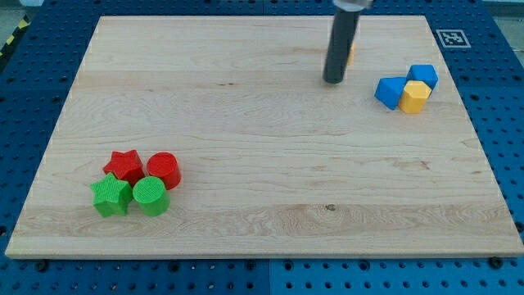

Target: Drag the heart into the blue triangle

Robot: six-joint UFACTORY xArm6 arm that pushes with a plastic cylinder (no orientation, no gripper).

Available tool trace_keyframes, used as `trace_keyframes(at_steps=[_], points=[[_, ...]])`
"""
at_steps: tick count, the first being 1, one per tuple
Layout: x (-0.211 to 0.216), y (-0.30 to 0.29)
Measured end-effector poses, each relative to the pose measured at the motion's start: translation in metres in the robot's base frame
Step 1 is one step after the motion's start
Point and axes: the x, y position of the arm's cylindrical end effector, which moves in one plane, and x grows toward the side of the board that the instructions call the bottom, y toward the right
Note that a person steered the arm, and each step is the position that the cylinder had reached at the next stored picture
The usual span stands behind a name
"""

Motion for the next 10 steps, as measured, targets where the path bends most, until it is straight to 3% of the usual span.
trace_keyframes(at_steps=[1,3,4,6,8,10], points=[[-0.017,-0.043],[-0.099,-0.022],[-0.094,0.024],[-0.017,0.074],[-0.053,0.014],[0.013,-0.001]])
